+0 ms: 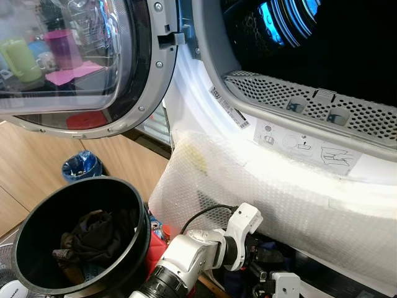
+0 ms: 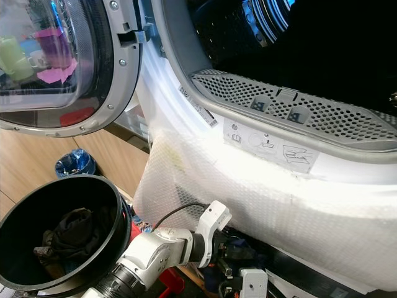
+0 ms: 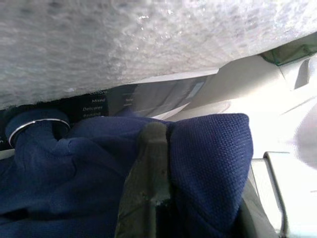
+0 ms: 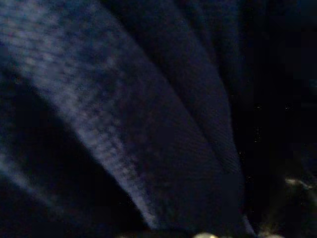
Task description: Clothes washing
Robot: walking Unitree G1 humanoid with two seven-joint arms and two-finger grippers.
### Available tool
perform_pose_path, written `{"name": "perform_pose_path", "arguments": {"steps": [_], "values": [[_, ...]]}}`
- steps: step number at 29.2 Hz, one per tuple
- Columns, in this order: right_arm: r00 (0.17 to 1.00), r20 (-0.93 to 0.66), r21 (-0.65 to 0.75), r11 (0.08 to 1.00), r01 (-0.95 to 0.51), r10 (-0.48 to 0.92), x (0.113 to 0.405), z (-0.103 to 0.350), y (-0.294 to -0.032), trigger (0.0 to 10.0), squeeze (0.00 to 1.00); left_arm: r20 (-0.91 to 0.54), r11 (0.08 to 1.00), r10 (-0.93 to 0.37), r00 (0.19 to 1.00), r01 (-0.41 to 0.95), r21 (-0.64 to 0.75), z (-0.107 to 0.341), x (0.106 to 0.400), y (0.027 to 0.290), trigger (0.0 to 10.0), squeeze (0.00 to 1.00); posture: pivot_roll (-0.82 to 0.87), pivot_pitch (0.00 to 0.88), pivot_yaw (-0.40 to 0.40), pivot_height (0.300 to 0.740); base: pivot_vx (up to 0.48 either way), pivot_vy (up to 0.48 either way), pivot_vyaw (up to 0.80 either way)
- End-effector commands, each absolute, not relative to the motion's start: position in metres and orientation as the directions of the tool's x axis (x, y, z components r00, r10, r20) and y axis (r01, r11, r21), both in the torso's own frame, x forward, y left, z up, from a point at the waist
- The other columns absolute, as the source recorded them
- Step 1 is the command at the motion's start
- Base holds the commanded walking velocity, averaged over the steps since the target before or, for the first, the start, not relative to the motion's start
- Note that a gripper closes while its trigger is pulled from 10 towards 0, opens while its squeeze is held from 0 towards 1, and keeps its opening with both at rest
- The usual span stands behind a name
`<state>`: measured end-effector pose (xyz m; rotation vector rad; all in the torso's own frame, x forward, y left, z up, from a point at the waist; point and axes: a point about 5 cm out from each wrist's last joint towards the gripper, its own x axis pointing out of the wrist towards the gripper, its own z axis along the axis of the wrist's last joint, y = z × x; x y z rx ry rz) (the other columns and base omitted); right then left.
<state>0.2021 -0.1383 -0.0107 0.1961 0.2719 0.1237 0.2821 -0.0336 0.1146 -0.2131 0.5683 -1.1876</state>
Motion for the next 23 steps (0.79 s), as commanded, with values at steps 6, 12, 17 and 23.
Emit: {"name": "perform_pose_path", "arguments": {"steps": [6,12,17,23], "values": [[0.958,-0.265,0.210,0.976,-0.053,0.109,0.2003,-0.0157,-0.1415,0.0,0.00,-0.281,0.357,-0.926,0.251,0.822,-0.443,0.1235,0.2830,-0.0353,0.0,0.00,0.04,0.117,0.094,0.740,0.000,0.000,0.00],[0.958,-0.271,0.205,0.978,-0.042,0.097,0.2006,-0.0180,-0.1432,0.0,0.00,-0.277,0.366,-0.924,0.264,0.824,-0.432,0.1255,0.2857,-0.0328,0.0,0.00,0.06,0.110,0.092,0.740,0.000,0.000,0.00],[0.958,-0.269,0.203,0.978,-0.044,0.099,0.2020,-0.0181,-0.1434,0.0,0.00,-0.276,0.375,-0.920,0.276,0.822,-0.429,0.1271,0.2880,-0.0313,0.0,0.00,0.06,0.110,0.092,0.740,0.000,0.000,0.00],[0.958,-0.267,0.198,0.979,-0.052,0.105,0.2055,-0.0180,-0.1419,0.0,0.00,-0.268,0.358,-0.926,0.266,0.844,-0.399,0.1280,0.2871,-0.0283,4.5,0.00,0.07,0.100,0.094,0.740,0.000,0.000,0.00]]}}
